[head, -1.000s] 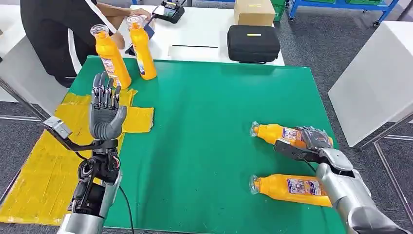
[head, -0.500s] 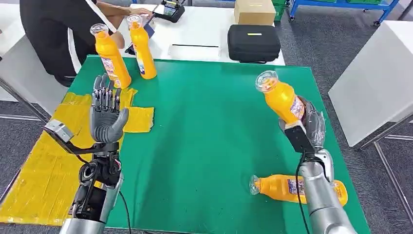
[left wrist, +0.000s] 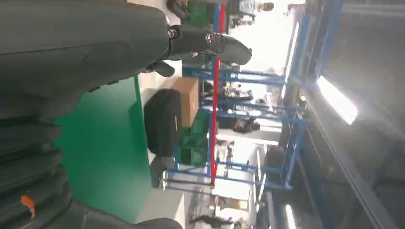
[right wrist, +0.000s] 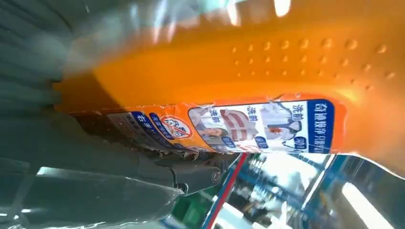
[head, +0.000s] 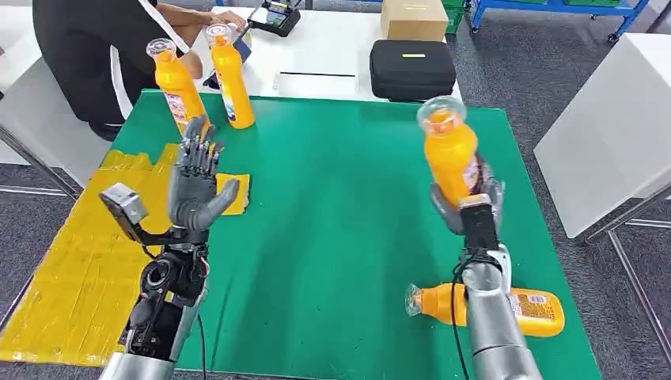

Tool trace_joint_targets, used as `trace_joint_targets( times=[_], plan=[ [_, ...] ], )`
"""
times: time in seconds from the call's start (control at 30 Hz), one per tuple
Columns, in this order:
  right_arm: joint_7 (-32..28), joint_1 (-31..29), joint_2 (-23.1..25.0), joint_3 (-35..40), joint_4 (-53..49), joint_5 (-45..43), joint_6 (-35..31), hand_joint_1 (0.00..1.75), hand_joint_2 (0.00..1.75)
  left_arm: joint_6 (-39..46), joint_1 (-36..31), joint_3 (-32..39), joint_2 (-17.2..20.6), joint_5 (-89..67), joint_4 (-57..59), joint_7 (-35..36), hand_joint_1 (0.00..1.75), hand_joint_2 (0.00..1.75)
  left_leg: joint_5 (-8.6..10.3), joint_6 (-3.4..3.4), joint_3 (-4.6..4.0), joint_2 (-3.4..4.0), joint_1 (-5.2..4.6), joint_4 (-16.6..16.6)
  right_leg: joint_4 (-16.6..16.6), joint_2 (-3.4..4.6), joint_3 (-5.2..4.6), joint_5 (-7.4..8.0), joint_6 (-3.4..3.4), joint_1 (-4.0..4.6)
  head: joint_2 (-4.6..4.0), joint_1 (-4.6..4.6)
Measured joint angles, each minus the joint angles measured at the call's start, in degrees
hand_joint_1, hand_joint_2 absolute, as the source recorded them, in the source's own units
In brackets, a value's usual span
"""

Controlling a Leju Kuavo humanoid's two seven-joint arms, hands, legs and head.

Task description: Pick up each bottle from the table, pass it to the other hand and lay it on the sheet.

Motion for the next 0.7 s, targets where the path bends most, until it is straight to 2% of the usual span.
trace_joint_targets(
  times=[0.27, 0.47, 0.7],
  plan=[
    [-0.2, -1.0, 3.1, 7.2, 1.7, 0.9, 4.6, 1.75, 1.75, 0.0, -2.6, -3.0, 0.4, -1.1, 2.8, 7.5, 0.0, 1.75, 0.0, 0.0, -0.01, 0.19, -0.02, 0.0, 0.0, 0.15, -0.03, 0.01, -0.01, -0.01, 0.0, 0.02],
    [0.2, -1.1, 5.3, 16.3, 3.3, 2.5, 5.5, 1.75, 1.75, 0.0, -4.0, -5.0, 0.7, -2.5, 4.4, 9.2, 0.0, 1.75, 0.01, 0.0, -0.02, 0.13, 0.03, 0.0, 0.0, 0.12, -0.05, 0.01, -0.01, 0.01, 0.0, 0.02],
    [1.2, -1.5, 7.1, 23.2, 4.8, 3.6, 6.0, 1.75, 1.75, 0.1, -4.6, -6.8, 0.8, -2.3, 5.3, 9.5, 0.0, 1.75, 0.01, 0.0, -0.03, 0.12, 0.02, 0.0, 0.0, 0.12, -0.05, 0.0, -0.01, 0.0, 0.0, 0.02]
  ],
)
